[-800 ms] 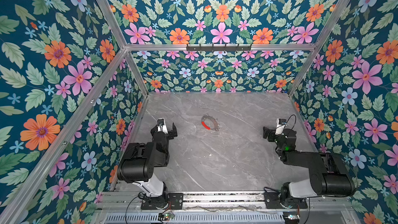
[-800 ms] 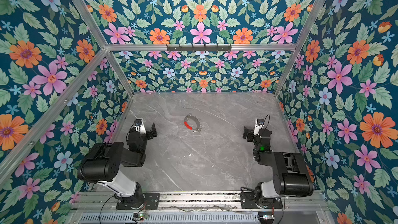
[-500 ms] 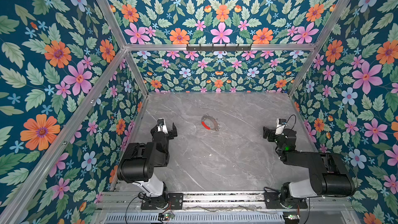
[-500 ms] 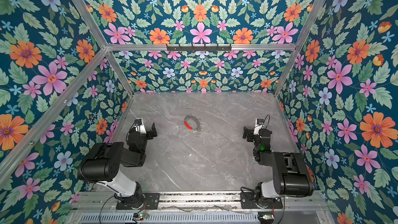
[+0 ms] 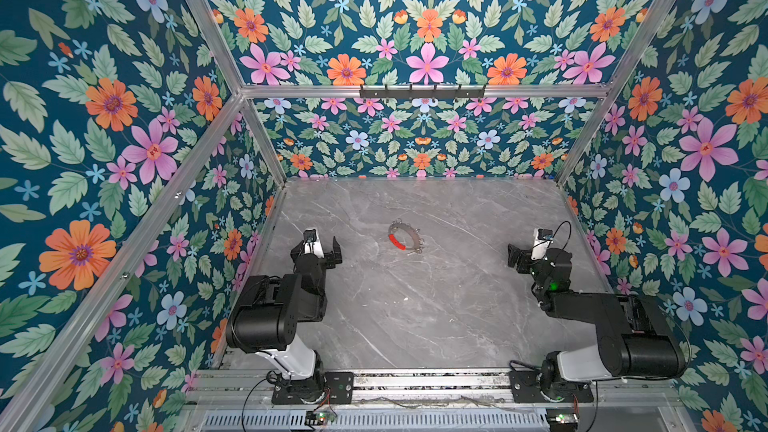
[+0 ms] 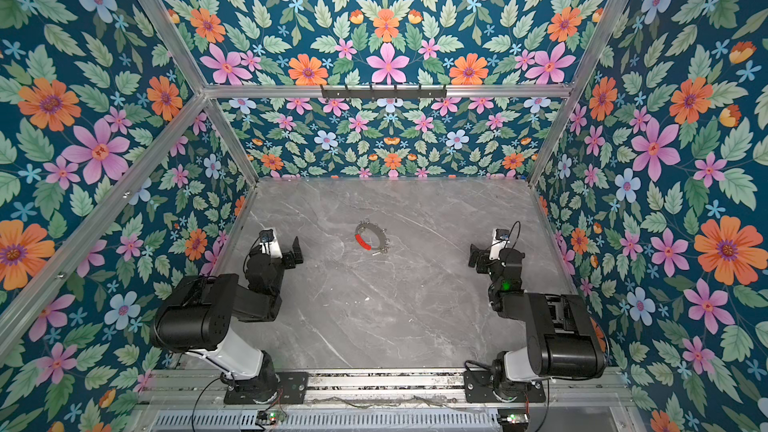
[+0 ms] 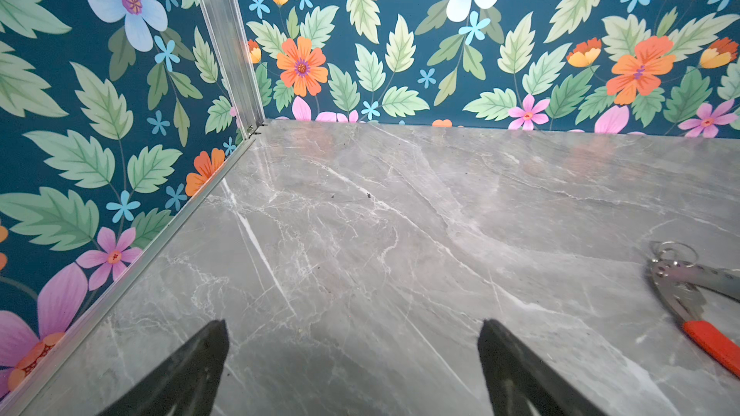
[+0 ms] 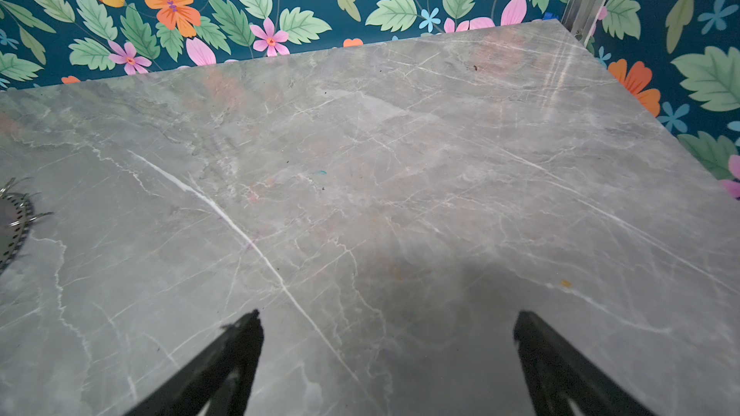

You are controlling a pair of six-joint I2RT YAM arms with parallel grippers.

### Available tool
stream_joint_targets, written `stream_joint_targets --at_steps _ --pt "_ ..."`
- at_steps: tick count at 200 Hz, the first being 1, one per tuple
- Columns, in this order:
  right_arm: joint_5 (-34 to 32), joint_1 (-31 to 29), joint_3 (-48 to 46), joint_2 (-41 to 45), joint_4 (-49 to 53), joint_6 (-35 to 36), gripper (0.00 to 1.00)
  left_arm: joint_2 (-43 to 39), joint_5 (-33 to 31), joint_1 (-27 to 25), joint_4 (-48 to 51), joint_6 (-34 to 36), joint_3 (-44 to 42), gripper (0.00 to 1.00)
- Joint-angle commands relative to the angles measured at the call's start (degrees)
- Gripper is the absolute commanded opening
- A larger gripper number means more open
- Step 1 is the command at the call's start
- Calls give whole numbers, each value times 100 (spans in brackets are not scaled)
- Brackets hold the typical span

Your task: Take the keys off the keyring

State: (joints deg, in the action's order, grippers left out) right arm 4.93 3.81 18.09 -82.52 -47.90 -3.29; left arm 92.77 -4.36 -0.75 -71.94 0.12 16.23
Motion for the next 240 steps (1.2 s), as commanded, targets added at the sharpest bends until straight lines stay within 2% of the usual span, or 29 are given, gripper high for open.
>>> stream_joint_targets --at_steps 1,146,161,199,225,240 --pt "26 -4 11 17 -151 -14 99 -14 32 6 -10 6 11 100" --pt "43 4 25 12 -150 -40 99 -21 32 7 -16 6 6 100" --pt "-85 -2 27 55 -205 -95 99 -144 -143 9 -73 -66 -65 100" --pt "-155 -19 556 684 1436 -145 99 -1010 -212 5 713 -78 -45 100" --pt "-528 -238 621 1032 1887 -175 99 -1514 -499 -11 1774 -365 270 100" --pt "-860 -483 721 1228 2161 -75 99 -1734 -476 -4 2035 -616 378 100"
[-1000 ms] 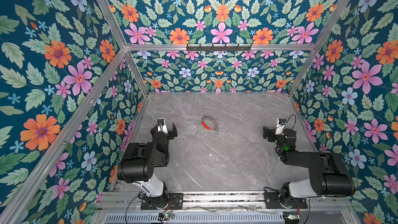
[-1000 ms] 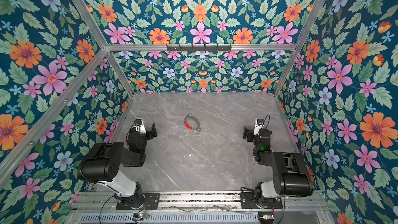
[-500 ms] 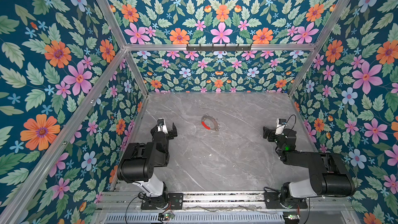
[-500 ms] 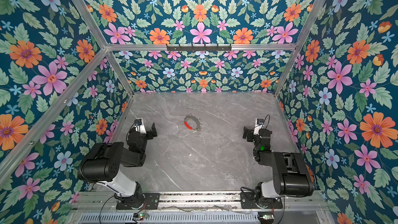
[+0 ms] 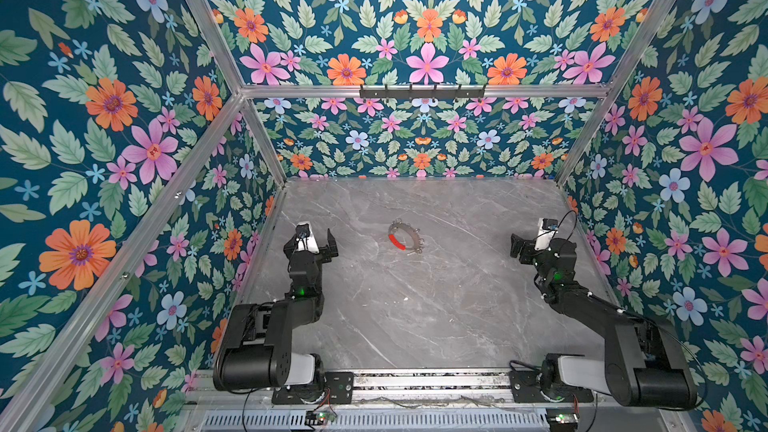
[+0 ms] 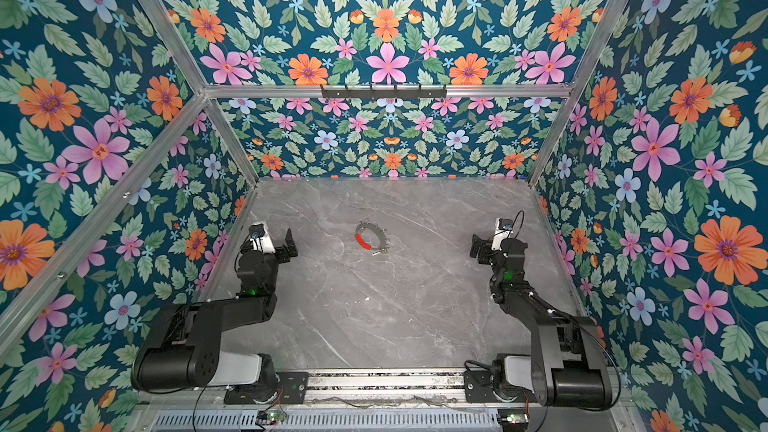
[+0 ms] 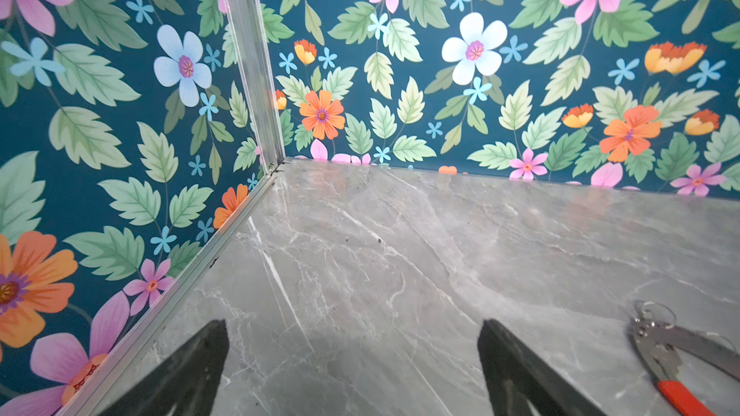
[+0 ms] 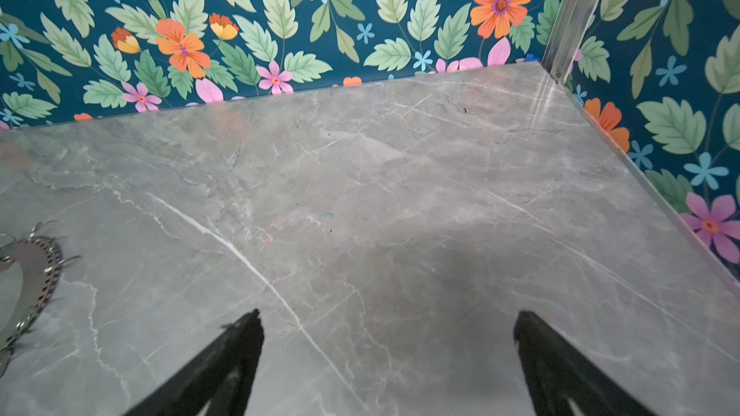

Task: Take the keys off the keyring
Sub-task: 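Move the left gripper down onto the metal keyring while the right gripper approaches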

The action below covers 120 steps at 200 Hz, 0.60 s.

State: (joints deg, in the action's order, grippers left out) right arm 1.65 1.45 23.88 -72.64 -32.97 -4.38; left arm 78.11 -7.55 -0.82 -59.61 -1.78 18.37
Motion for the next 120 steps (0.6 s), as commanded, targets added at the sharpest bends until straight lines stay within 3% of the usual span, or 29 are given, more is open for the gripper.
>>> stream_joint_targets --at_steps 1,21,40,52,62,67,92,120 --pt "-537 -262 152 250 691 43 99 -282 -158 -2 811 -445 170 100" --pt "-835 -453 490 465 1295 -352 99 -557 -260 5 838 -901 219 100" --pt "-1037 -508 811 570 1799 -728 99 -840 -1226 11 853 -2021 220 100" --pt "-1362 -535 894 589 1847 -1150 99 -1149 -2033 10 1781 -3285 301 100" --pt "-1388 -538 925 607 1816 -1619 99 -1500 -2651 33 3407 -5222 507 100" --pt "-1319 -533 926 625 1781 -1874 99 -1649 -2674 71 3820 -5695 572 100" --pt "-1537 -513 1124 845 2973 -4013 99 -1911 -1428 126 2776 -4977 336 100" --pt "-121 -435 938 600 1875 -3846 99 -1905 -432 125 2003 -5073 146 100"
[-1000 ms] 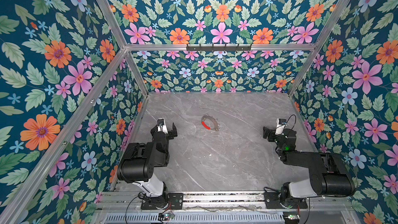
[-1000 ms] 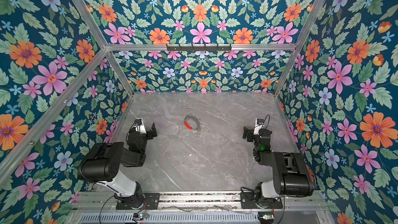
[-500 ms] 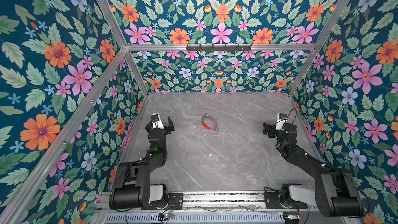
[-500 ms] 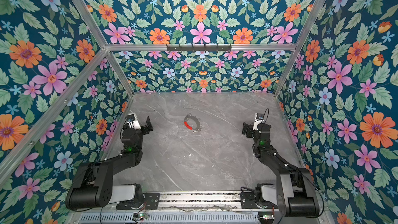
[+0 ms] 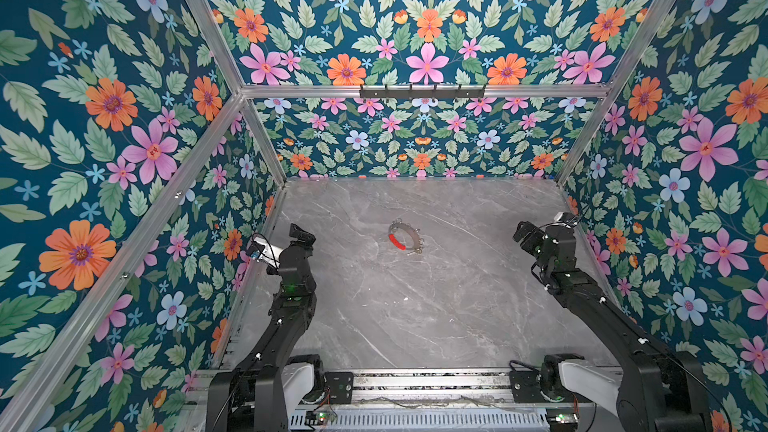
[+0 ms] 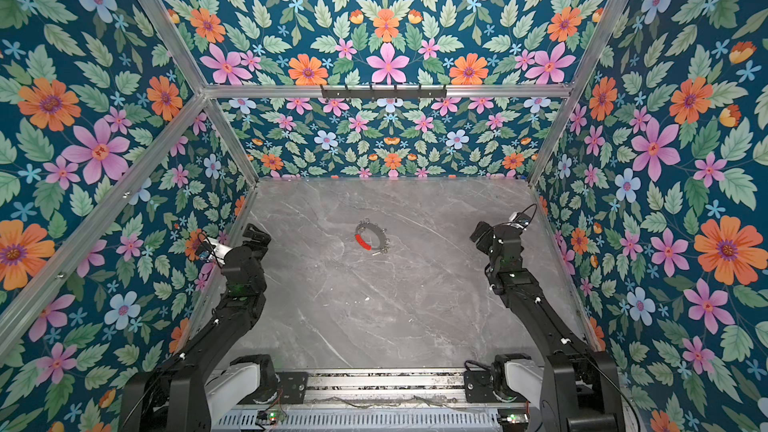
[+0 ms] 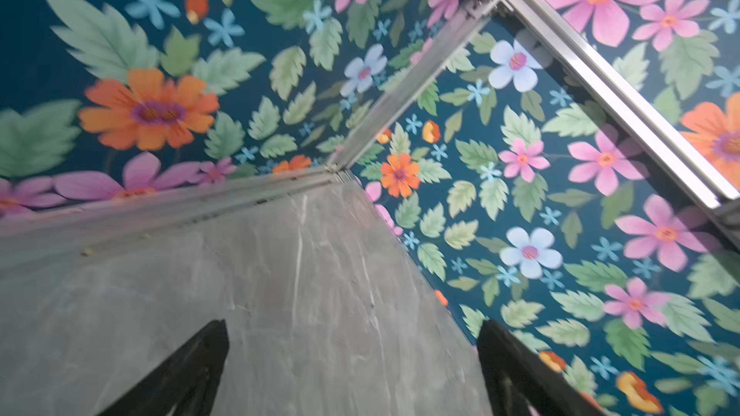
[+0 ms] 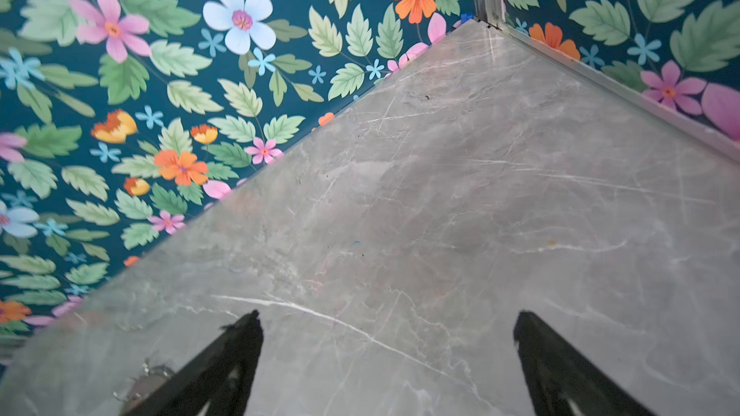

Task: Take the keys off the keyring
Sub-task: 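Move the left gripper down onto the metal keyring while the right gripper approaches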

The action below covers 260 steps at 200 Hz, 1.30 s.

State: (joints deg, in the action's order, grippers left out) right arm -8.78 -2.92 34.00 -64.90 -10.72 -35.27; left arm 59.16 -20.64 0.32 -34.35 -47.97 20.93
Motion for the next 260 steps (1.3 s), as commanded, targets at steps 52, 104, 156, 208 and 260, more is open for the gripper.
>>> stream_joint_targets --at_steps 52,104,156,208,260 --pt "2224 -16 413 -837 216 -599 99 590 2448 -587 162 222 696 92" --pt "2713 -454 677 -1436 448 -94 97 1689 2348 -2090 1759 1604 1822 71" --pt "2663 -1029 1056 -1835 744 345 84 2562 2522 -2380 2168 1931 2360 62" --pt "2931 -1173 1127 -1992 651 389 76 4045 2395 -2374 2738 2532 3894 65" --pt "3003 -1176 1109 -1868 812 529 76 5336 2328 -2365 3430 3083 5292 63"
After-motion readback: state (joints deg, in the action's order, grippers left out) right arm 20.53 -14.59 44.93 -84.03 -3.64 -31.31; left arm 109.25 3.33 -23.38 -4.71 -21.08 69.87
